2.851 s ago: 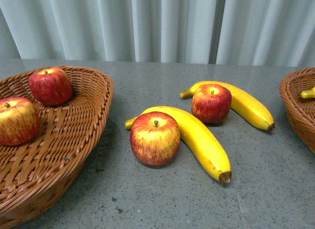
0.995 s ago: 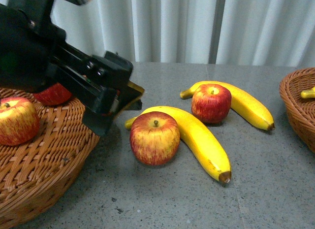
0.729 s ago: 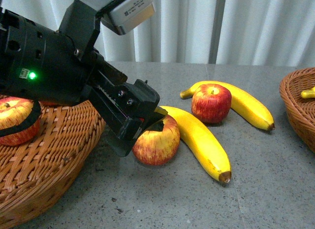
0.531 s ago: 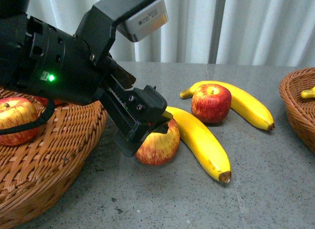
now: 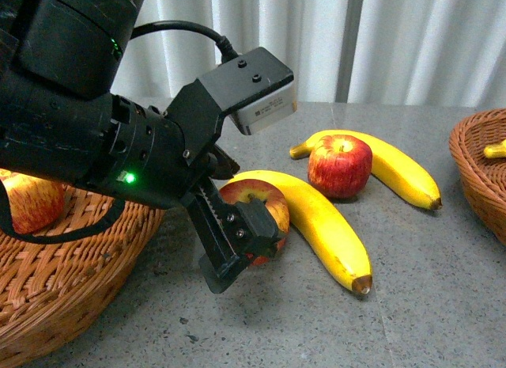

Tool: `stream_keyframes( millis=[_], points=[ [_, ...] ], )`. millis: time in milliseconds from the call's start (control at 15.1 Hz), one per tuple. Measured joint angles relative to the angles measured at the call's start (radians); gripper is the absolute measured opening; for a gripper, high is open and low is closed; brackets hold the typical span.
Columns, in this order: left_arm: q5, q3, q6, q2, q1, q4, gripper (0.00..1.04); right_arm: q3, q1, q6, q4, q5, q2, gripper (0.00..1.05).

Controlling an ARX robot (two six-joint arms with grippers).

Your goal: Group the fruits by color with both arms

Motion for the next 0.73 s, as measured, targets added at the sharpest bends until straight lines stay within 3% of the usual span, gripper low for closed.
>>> stream_keyframes(
  millis=[265,332,464,729],
  points=[
    [0.008,0.006,0.017,0.048,-0.021,0.010,0.98,0.000,0.000,0.000,0.000,0.000,0.000,0.98],
    [0.007,0.007,0.018,0.048,-0.026,0.013,0.95,0.000,0.000,0.000,0.000,0.000,0.000,0.98],
    [0.004,0.008,0.017,0.048,-0.029,0.019,0.78,0.000,0.000,0.000,0.000,0.000,0.000,0.98],
    [-0.036,0.009,0.014,0.032,-0.040,0.032,0.73,0.000,0.000,0.000,0.000,0.000,0.000,0.98]
  ],
)
